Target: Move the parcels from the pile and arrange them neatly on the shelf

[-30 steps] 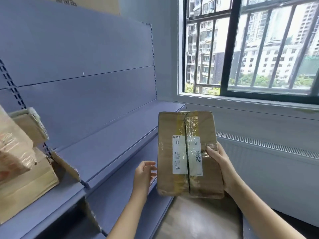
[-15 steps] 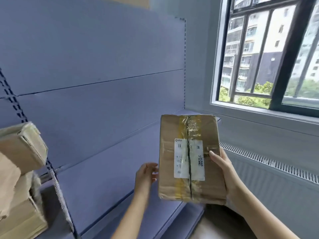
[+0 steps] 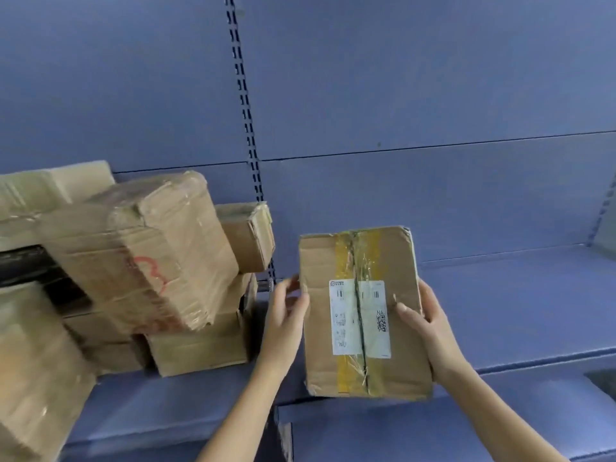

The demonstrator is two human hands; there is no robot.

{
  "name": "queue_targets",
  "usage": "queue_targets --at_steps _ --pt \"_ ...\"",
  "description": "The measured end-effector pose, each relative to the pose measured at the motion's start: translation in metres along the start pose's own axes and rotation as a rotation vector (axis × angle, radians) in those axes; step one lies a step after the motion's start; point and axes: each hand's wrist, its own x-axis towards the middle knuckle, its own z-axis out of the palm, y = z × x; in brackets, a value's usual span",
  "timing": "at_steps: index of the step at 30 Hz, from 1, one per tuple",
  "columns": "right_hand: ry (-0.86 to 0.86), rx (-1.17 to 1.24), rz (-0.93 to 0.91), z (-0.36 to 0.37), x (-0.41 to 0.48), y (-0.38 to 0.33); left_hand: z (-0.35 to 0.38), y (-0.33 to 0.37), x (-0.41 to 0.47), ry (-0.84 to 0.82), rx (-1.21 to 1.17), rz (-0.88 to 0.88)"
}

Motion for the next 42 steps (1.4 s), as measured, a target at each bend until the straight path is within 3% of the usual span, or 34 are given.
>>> queue_targets --at_steps 6,9,13,18,26,34,38,42 --pt "-0.256 -0.22 -0.104 0.027 0.013 0.012 -0.033 0.023 0.002 0.15 0.276 0.221" --pt "-0.369 -0.284 -0.1 0.026 0.016 0.024 -0.045 0.029 0.001 0.11 0.45 0.339" --pt "-0.453 -0.264 -0.049 0.021 0.021 0.036 -0.057 0.043 0.009 0.06 0.649 0.336" --pt "-0.392 -0.31 -0.03 0.021 0.032 0.043 -0.057 0.058 0.037 0.008 0.946 0.287" --pt "-0.331 -0.389 0.014 0.029 0.071 0.047 -0.035 0.063 0.083 0.01 1.392 0.38" --pt "-0.051 -0.58 0.056 0.047 0.089 0.063 -0.018 0.063 0.123 -0.021 1.634 0.399" --pt "-0.079 -0.648 0.057 0.047 0.083 0.083 -0.019 0.059 0.136 0.009 1.691 0.402" --pt "0.002 -0.824 0.1 0.052 0.084 0.103 -0.016 0.054 0.147 0.043 1.8 0.43"
